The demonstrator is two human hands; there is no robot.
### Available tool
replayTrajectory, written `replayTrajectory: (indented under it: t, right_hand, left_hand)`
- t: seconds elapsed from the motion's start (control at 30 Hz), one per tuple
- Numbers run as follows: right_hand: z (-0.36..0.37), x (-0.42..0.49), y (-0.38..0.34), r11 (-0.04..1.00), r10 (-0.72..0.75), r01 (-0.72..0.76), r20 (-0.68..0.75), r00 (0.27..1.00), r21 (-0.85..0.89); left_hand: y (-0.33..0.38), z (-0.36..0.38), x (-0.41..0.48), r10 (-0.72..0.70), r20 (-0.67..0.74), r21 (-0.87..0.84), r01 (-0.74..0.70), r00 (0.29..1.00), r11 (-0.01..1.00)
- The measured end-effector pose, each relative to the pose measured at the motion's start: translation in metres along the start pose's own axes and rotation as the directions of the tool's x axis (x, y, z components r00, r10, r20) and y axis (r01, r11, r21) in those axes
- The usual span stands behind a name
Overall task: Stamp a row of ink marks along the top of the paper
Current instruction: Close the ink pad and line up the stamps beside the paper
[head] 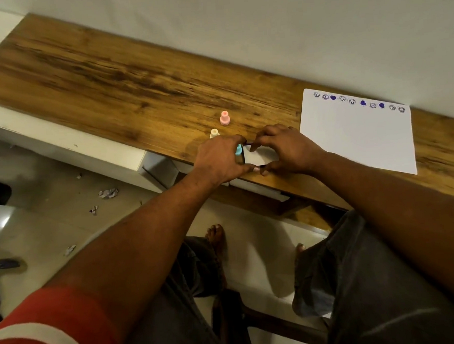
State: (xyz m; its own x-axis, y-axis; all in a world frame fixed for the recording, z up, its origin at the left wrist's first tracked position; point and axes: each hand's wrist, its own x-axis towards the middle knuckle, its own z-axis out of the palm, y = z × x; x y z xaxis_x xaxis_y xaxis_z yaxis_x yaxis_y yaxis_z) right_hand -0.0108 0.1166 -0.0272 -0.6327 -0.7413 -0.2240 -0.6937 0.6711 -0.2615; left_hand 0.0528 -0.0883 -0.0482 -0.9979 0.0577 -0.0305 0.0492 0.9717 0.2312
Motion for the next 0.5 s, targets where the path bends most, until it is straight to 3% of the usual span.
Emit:
replayTrajectory:
  t: [0.13,0.27,0.5]
  right_hand:
    - [-0.008,-0.004,0.01,0.997,0.043,-0.04,-0.046,0.998,0.065]
    - [-0.018,-0.009,0.026,0.937,0.333,-0.306,-0.164,0.929,0.17]
    - [-0.004,-0.002,0.027,0.806,0.524,-0.455,-0.099,0.846,0.379]
  left_hand:
    - [0.001,0.0,0.002,-0.013,0.003,0.022,0.012,1.0,1.0]
    - [0.0,0.0,0.002,-0.01,0.018,0.042,0.009,1.0,0.999]
    - [0.003,0.0,0.002,0.0,0.01,0.089,-0.001,1.0,0.996]
